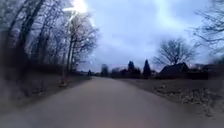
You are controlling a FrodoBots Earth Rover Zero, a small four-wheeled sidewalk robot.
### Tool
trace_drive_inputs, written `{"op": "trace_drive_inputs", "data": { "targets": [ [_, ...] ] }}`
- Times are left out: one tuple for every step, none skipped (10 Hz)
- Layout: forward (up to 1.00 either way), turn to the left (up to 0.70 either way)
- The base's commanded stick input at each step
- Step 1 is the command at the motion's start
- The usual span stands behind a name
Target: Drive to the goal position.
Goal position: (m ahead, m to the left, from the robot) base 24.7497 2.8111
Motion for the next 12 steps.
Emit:
{"op": "trace_drive_inputs", "data": {
  "targets": [
    [1.0,0.04],
    [1.0,0.04],
    [1.0,0.04],
    [1.0,0.04],
    [1.0,0.04],
    [1.0,0.04],
    [1.0,0.04],
    [1.0,0.04],
    [1.0,0.04],
    [1.0,0.04],
    [1.0,0.04],
    [1.0,0.04]
  ]
}}
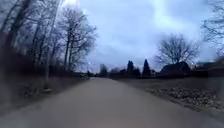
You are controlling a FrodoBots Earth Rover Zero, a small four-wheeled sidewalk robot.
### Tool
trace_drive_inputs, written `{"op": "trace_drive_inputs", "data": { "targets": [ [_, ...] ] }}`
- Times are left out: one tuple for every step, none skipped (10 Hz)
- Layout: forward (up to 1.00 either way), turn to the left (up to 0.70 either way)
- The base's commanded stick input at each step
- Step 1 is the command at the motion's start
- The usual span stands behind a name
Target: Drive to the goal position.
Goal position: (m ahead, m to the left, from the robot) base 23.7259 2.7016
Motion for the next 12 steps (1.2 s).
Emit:
{"op": "trace_drive_inputs", "data": {
  "targets": [
    [1.0,0.04],
    [1.0,0.04],
    [1.0,0.04],
    [1.0,0.04],
    [1.0,0.04],
    [1.0,0.04],
    [1.0,0.04],
    [1.0,0.04],
    [1.0,0.04],
    [1.0,0.04],
    [1.0,0.04],
    [1.0,0.04]
  ]
}}
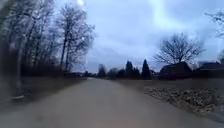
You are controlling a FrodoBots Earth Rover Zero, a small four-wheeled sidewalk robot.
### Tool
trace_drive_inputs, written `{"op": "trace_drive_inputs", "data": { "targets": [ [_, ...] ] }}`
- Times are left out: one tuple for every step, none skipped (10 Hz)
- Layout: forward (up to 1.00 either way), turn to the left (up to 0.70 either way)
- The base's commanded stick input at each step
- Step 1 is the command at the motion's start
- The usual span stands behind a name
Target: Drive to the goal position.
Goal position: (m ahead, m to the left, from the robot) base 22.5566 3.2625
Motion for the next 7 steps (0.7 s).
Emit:
{"op": "trace_drive_inputs", "data": {
  "targets": [
    [1.0,0.04],
    [1.0,0.04],
    [1.0,0.04],
    [1.0,0.04],
    [1.0,0.04],
    [1.0,0.04],
    [1.0,0.04]
  ]
}}
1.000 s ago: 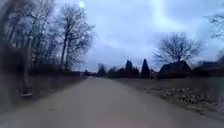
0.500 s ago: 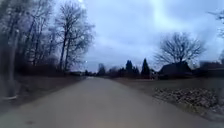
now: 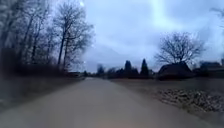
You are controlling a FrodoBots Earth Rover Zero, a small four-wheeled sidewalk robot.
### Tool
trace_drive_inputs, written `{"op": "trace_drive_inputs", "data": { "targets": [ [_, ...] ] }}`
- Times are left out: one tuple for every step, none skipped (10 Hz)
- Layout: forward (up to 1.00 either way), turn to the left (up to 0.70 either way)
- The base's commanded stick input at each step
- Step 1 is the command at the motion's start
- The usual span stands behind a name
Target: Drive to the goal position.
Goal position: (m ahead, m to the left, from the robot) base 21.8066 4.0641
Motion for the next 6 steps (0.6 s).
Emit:
{"op": "trace_drive_inputs", "data": {
  "targets": [
    [1.0,0.04],
    [1.0,0.04],
    [1.0,0.04],
    [1.0,0.04],
    [1.0,0.04],
    [1.0,0.05]
  ]
}}
